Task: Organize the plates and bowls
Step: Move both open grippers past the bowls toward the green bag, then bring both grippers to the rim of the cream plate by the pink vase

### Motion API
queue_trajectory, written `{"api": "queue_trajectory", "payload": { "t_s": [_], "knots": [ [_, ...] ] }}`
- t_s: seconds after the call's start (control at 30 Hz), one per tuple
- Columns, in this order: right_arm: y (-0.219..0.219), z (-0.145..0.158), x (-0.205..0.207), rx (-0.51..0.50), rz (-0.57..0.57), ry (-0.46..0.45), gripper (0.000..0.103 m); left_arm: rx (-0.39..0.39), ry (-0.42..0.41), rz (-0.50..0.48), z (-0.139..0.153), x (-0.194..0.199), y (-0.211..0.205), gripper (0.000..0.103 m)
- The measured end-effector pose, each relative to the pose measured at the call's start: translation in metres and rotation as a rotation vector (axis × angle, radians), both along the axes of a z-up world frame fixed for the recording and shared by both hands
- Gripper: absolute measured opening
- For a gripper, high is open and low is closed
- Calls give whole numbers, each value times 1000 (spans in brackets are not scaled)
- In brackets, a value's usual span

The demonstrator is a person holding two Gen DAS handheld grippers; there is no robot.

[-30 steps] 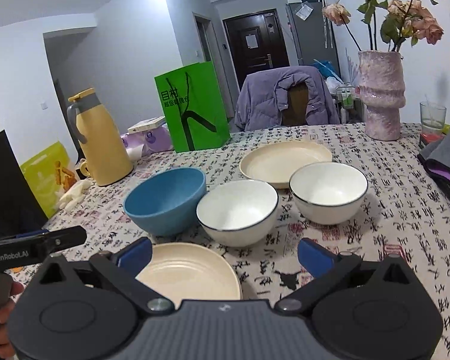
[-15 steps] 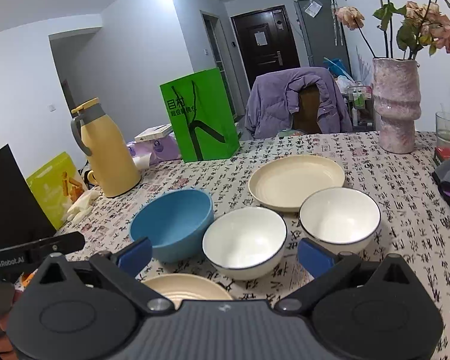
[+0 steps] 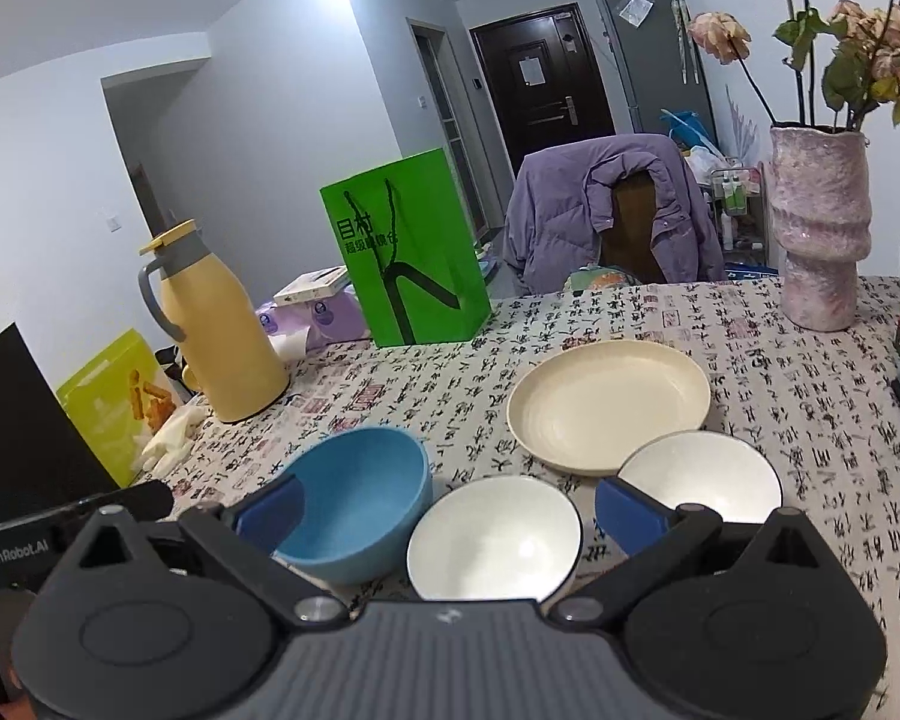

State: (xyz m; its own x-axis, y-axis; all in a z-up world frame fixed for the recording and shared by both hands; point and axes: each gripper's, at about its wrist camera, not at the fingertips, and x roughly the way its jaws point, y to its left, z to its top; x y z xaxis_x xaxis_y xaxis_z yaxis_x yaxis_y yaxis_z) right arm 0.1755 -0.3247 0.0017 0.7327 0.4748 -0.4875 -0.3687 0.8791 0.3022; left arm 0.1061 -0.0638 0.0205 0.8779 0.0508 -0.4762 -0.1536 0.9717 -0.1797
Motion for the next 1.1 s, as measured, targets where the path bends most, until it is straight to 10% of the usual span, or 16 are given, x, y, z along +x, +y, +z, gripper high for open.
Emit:
{"api": "queue_trajectory", "payload": {
  "t_s": [1.1],
  "knots": [
    [-1, 18, 148, 95, -30, -7, 103, 1, 43, 97, 15, 107, 4, 103]
  ]
}}
